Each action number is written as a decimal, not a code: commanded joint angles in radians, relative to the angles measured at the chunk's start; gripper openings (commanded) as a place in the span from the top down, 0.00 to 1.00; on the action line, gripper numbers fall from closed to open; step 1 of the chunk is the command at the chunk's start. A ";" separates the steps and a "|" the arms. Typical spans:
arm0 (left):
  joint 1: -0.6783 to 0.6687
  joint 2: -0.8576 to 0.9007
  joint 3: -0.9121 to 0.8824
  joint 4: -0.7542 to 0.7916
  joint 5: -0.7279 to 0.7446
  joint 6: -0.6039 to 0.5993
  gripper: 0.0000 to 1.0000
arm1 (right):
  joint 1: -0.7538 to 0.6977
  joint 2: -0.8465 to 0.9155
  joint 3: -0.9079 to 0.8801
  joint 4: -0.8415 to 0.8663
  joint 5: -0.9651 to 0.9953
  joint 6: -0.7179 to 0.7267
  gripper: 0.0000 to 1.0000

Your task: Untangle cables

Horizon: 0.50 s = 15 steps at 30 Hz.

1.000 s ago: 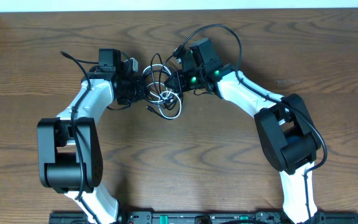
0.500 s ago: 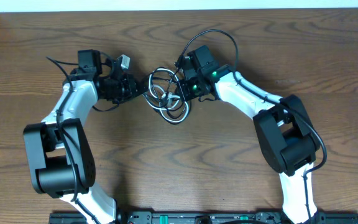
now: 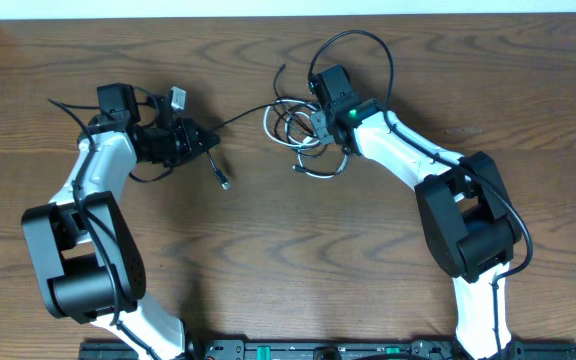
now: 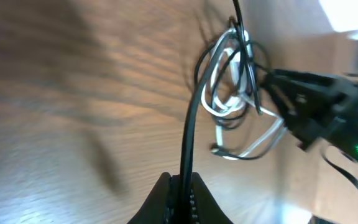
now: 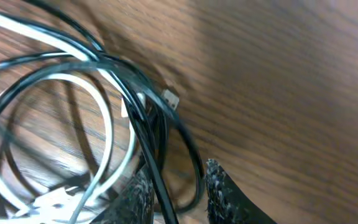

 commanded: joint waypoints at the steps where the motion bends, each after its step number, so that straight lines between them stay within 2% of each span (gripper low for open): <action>1: 0.002 -0.028 0.012 -0.020 -0.217 -0.118 0.92 | 0.006 -0.012 -0.003 0.026 -0.132 -0.018 0.73; 4: 0.002 -0.028 0.012 -0.037 -0.323 -0.191 0.93 | 0.006 -0.021 -0.003 0.048 -0.265 -0.018 0.61; 9: 0.002 -0.028 0.011 -0.066 -0.419 -0.252 0.92 | 0.002 -0.045 -0.002 0.099 -0.396 -0.010 0.59; 15: 0.002 -0.028 0.012 -0.110 -0.598 -0.374 0.92 | -0.007 -0.051 -0.002 0.147 -0.484 0.094 0.55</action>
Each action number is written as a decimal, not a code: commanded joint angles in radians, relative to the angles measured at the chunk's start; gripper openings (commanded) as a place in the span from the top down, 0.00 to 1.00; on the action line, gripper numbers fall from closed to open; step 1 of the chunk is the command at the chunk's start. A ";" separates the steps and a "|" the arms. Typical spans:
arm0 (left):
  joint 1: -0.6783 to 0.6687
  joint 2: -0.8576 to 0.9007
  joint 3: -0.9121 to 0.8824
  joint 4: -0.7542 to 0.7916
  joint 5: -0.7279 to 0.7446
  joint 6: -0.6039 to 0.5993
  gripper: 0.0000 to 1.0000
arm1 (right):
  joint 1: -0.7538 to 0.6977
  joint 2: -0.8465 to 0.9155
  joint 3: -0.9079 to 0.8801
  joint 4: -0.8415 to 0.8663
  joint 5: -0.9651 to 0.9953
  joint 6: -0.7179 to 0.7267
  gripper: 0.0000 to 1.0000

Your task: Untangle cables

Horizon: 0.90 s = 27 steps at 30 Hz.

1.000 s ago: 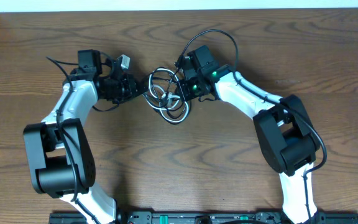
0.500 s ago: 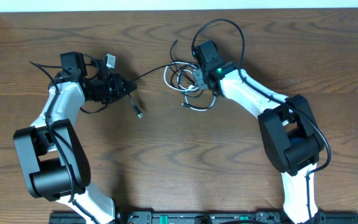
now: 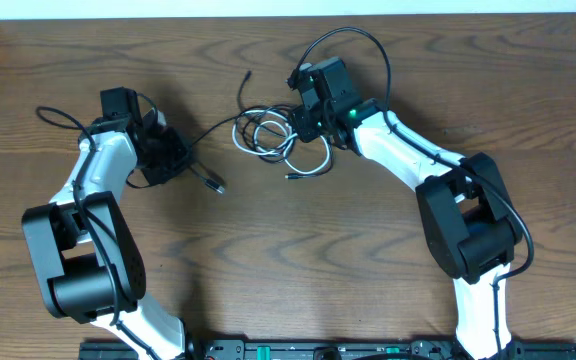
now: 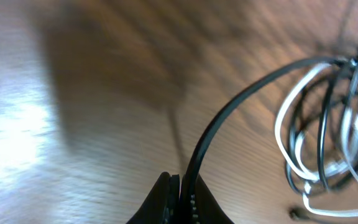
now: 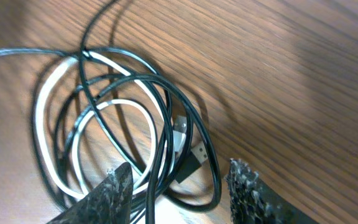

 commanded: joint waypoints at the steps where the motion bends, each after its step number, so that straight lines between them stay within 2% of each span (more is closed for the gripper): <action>1: 0.003 -0.028 0.012 -0.017 -0.154 -0.100 0.92 | -0.007 -0.042 -0.002 0.006 -0.089 0.069 0.54; 9: 0.003 -0.028 0.011 -0.020 -0.160 -0.100 0.92 | -0.006 -0.042 -0.003 -0.072 -0.144 0.069 0.54; 11: 0.003 -0.028 0.011 -0.020 -0.160 -0.100 0.84 | -0.006 -0.042 -0.003 -0.101 -0.145 0.068 0.51; 13: 0.003 -0.028 0.011 -0.020 -0.160 -0.100 0.83 | -0.006 -0.042 -0.003 -0.114 -0.145 0.068 0.48; 14: 0.003 -0.028 0.011 -0.020 -0.160 -0.100 0.76 | -0.008 -0.042 -0.003 -0.114 -0.145 0.059 0.46; 18: 0.003 -0.028 0.012 -0.020 -0.160 -0.100 0.64 | -0.028 -0.066 0.011 -0.049 -0.146 0.008 0.44; 22: 0.003 -0.028 0.012 -0.019 -0.152 -0.099 0.46 | -0.041 -0.118 0.061 -0.004 -0.165 0.009 0.43; 27: 0.003 -0.028 0.012 -0.012 -0.109 -0.097 0.43 | -0.031 -0.152 0.078 -0.019 -0.164 0.008 0.39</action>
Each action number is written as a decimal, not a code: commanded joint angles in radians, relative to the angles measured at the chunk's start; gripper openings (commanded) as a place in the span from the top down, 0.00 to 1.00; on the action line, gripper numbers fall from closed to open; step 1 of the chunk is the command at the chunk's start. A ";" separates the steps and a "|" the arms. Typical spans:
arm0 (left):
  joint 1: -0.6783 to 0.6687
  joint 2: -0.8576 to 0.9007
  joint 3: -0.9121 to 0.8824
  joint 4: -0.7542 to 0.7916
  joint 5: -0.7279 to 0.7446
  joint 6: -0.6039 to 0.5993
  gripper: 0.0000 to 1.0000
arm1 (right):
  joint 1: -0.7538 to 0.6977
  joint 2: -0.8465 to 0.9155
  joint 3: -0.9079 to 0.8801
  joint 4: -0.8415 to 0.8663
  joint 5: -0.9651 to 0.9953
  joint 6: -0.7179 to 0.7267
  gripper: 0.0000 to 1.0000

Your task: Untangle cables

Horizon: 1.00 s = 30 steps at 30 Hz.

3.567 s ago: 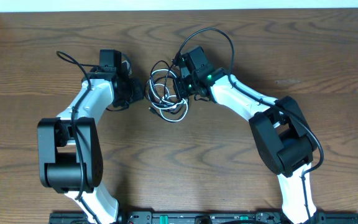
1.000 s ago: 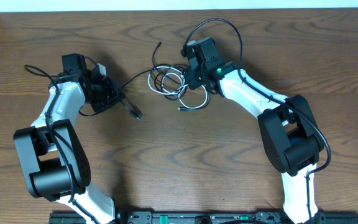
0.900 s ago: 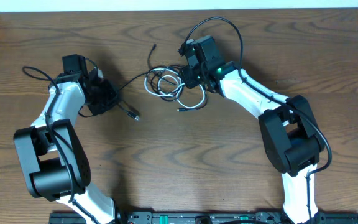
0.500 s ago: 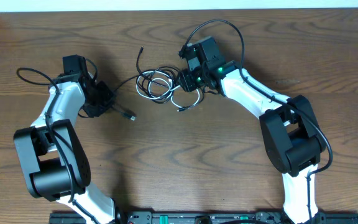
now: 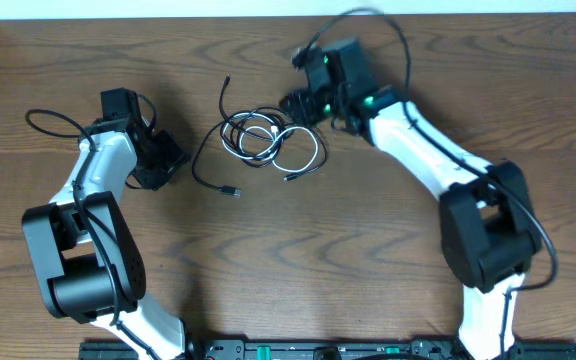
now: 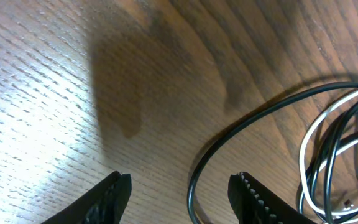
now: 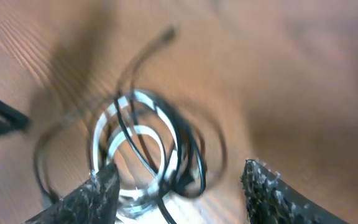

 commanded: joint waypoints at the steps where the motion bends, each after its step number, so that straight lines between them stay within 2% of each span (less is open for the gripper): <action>1: 0.003 -0.028 0.012 0.003 0.047 0.006 0.44 | 0.012 -0.049 0.027 -0.027 -0.020 -0.015 0.38; 7: -0.016 -0.028 0.012 0.011 0.065 0.010 0.44 | 0.036 -0.012 0.023 -0.147 -0.046 -0.034 0.33; 10: -0.040 -0.028 0.012 0.023 0.065 0.027 0.44 | 0.054 0.006 0.022 -0.172 -0.084 -0.064 0.34; 11: -0.050 -0.028 0.012 0.027 0.065 0.033 0.44 | 0.060 0.012 0.022 -0.179 -0.084 -0.058 0.37; 13: -0.064 -0.028 0.012 0.034 0.064 0.036 0.44 | 0.073 0.020 0.022 -0.193 -0.083 -0.009 0.41; 20: -0.086 -0.028 0.012 0.042 0.057 0.036 0.44 | 0.105 0.032 0.022 -0.276 -0.014 0.257 0.41; 30: -0.086 -0.028 0.012 0.042 0.057 0.035 0.44 | 0.139 0.093 0.022 -0.245 0.024 0.293 0.41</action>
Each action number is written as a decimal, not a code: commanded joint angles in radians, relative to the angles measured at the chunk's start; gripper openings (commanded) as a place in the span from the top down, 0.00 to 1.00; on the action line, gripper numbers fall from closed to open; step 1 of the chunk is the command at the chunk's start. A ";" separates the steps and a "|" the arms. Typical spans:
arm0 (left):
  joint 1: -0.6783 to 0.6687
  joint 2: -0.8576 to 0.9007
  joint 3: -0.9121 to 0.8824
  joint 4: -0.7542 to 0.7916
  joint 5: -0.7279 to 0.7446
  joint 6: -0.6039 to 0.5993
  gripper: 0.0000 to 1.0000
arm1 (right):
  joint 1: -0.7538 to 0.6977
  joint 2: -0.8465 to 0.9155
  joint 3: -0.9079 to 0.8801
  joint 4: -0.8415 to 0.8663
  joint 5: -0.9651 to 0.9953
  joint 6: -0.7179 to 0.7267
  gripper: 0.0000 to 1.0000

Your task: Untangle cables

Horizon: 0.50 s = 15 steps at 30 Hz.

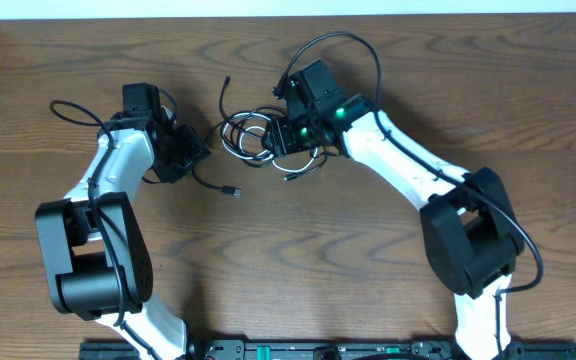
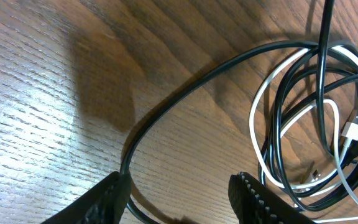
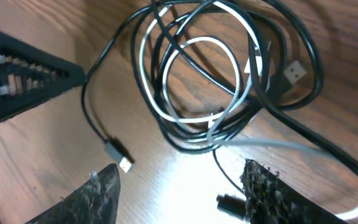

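Observation:
A knot of black and white cables [image 1: 256, 136] lies on the wooden table [image 1: 368, 260]; the wrist views show it too [image 2: 316, 118] [image 3: 222, 74]. One black cable leaves it in a loop and ends in a USB plug [image 1: 233, 190] [image 3: 120, 157]. My left gripper [image 1: 190, 152] [image 2: 185, 202] is open just left of the knot, with the black loop [image 2: 166, 124] running in beside its left finger. My right gripper [image 1: 280, 138] [image 3: 182, 199] hangs open over the knot's right side, holding nothing.
A second black cable end [image 1: 226, 82] points toward the far edge. A small dark plug [image 3: 229, 202] and a thin cable lie between my right fingers. The left gripper's fingers [image 3: 23, 81] show at the left of the right wrist view. Each arm's own cable arcs behind it.
My left gripper has moved right, up to the knot's left edge. My right gripper, which was higher and farther back, is now low over the knot's right side. Both remain open.
My left gripper was shut on a black cable stretched leftward from the knot, with the right fingers close around its strands. Then the right was open and the knot lay farther left. Later both were open, the black cable lying loose. Now both sit at the knot.

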 commanded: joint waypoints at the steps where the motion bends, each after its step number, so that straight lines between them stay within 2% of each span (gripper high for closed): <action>1: 0.001 -0.028 0.012 0.000 0.005 0.012 0.44 | 0.021 0.057 -0.001 0.034 0.053 0.035 0.41; 5: 0.001 -0.028 0.012 0.000 0.005 0.012 0.44 | 0.025 0.090 -0.001 0.128 0.058 0.032 0.40; 7: 0.001 -0.028 0.012 0.001 0.005 0.012 0.44 | 0.025 0.101 -0.001 0.178 0.063 0.031 0.45; 9: 0.001 -0.028 0.012 0.002 0.005 0.012 0.44 | 0.024 0.106 -0.001 0.220 0.082 0.031 0.56; 13: 0.001 -0.028 0.012 0.010 0.041 0.018 0.43 | 0.024 0.106 -0.001 0.290 0.079 0.030 0.97; 15: 0.001 -0.028 0.012 0.027 0.105 0.066 0.41 | 0.023 0.105 -0.001 0.330 0.039 0.030 0.99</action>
